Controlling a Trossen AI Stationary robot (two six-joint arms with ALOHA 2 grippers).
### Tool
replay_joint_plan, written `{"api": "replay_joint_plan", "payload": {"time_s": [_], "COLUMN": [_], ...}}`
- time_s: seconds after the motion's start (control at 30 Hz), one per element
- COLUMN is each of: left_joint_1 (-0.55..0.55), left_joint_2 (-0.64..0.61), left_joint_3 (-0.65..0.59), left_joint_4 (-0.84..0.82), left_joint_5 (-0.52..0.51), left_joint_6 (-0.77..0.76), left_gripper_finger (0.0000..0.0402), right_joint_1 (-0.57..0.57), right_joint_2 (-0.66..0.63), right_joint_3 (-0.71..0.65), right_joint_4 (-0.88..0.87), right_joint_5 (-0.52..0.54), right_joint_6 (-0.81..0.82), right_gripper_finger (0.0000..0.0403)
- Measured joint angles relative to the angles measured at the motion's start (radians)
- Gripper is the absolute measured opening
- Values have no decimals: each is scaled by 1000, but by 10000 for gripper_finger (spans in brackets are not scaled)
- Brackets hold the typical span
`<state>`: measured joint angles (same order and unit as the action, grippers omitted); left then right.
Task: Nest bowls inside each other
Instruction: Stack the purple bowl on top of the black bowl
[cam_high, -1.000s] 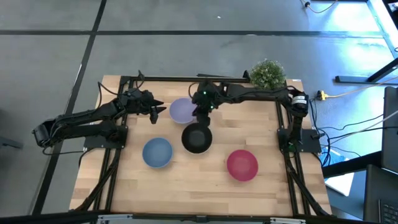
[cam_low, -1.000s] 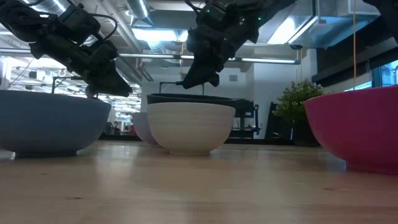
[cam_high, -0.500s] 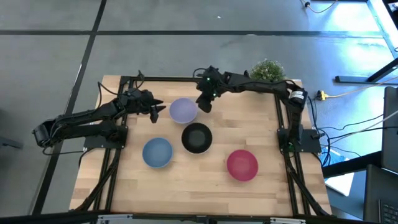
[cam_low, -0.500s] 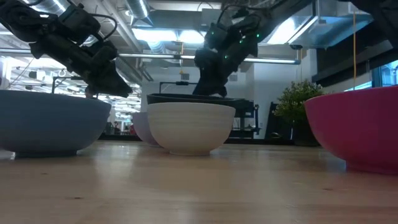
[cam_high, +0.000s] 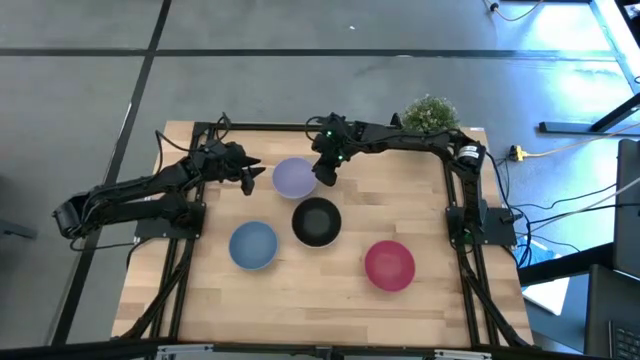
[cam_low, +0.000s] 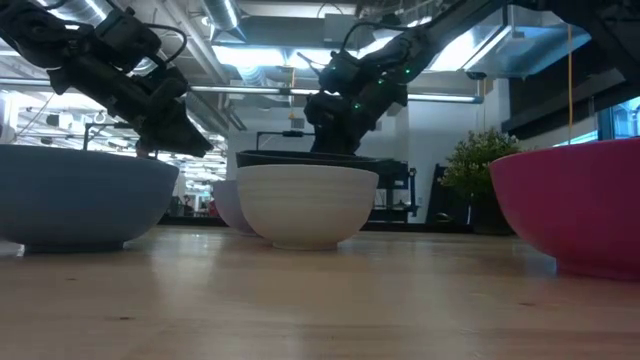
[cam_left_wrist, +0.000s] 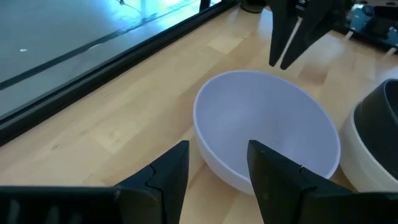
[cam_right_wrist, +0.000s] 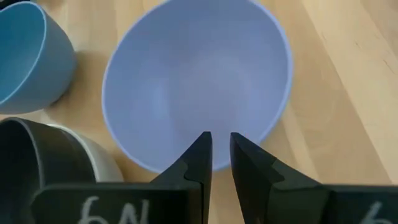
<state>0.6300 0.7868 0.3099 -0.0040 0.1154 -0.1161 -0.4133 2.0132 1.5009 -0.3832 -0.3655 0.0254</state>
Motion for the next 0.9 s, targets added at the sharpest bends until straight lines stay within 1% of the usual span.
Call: {"api": "replay_joint_plan", "payload": {"time_s": [0.33,0.77,0.9], "left_joint_1": [0,0,0], "left_joint_2": [0,0,0], "left_joint_3": [0,0,0], "left_joint_4": [0,-1,-2], "left_joint_5": [0,1,1], "left_joint_6": [16,16,16], "left_gripper_finger": [158,158,158], "right_joint_1": [-4,-10,-10], "right_joint_2": [9,72,74], "right_joint_3": [0,0,0], "right_joint_4": [24,76,82], "right_joint_5": [5,7,7], "right_joint_6": [7,22,21], "right_gripper_finger": [60,60,51]}}
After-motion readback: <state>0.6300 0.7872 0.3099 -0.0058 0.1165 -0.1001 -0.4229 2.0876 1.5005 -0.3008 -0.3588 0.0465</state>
